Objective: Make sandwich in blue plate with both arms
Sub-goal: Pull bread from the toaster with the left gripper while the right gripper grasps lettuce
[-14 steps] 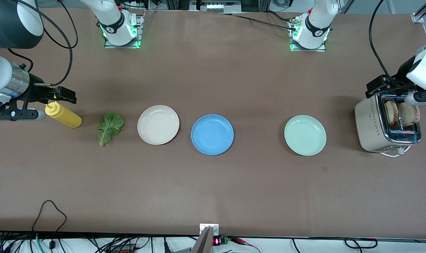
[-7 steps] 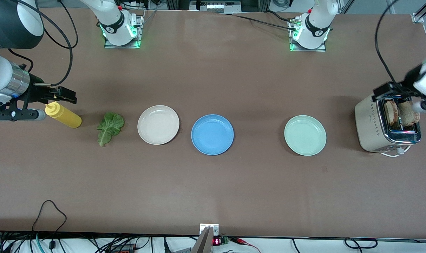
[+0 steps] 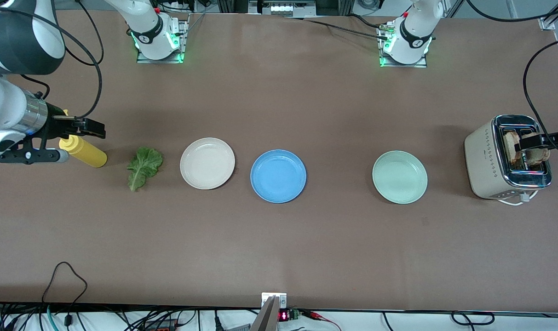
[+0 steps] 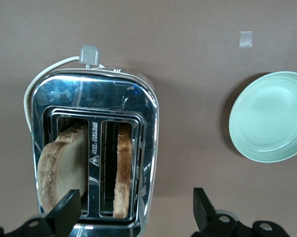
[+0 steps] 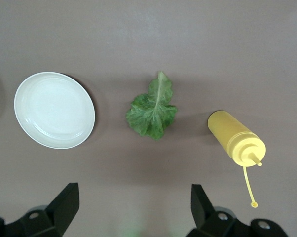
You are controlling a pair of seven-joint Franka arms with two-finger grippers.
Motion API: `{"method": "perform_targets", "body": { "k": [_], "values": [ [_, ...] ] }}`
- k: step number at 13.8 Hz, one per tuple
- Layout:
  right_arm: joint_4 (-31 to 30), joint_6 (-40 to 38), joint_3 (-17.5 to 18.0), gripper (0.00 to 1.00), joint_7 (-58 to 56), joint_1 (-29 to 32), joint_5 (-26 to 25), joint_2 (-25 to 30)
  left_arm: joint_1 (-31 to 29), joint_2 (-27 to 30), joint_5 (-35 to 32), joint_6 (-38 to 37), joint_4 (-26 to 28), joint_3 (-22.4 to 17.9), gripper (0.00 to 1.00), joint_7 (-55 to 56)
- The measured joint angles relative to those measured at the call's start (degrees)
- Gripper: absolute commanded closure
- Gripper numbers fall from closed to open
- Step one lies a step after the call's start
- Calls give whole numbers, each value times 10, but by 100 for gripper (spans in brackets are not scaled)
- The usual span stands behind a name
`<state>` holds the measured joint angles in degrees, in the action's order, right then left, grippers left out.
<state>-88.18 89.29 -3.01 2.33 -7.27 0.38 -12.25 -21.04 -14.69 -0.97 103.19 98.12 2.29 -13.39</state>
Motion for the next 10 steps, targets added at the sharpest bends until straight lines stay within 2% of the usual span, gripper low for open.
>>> {"method": "perform_targets", "body": {
  "k": [4,5,7,10],
  "values": [
    [-2,-17,0,0,5,-20,-19,-14,-2,-31,-2,2,5,1,14,-1],
    [-2,-17,0,0,11,-20,-21,-19,-6,-36,-2,2,9,1,21,-1],
    [-5,2,-3,0,27,-17,-22,-36,-16,-45,-2,0,13,1,44,-2],
    [-42,90,-8,0,48,-5,-23,-65,-24,-51,-2,-5,14,1,89,-2]
  ]
}}
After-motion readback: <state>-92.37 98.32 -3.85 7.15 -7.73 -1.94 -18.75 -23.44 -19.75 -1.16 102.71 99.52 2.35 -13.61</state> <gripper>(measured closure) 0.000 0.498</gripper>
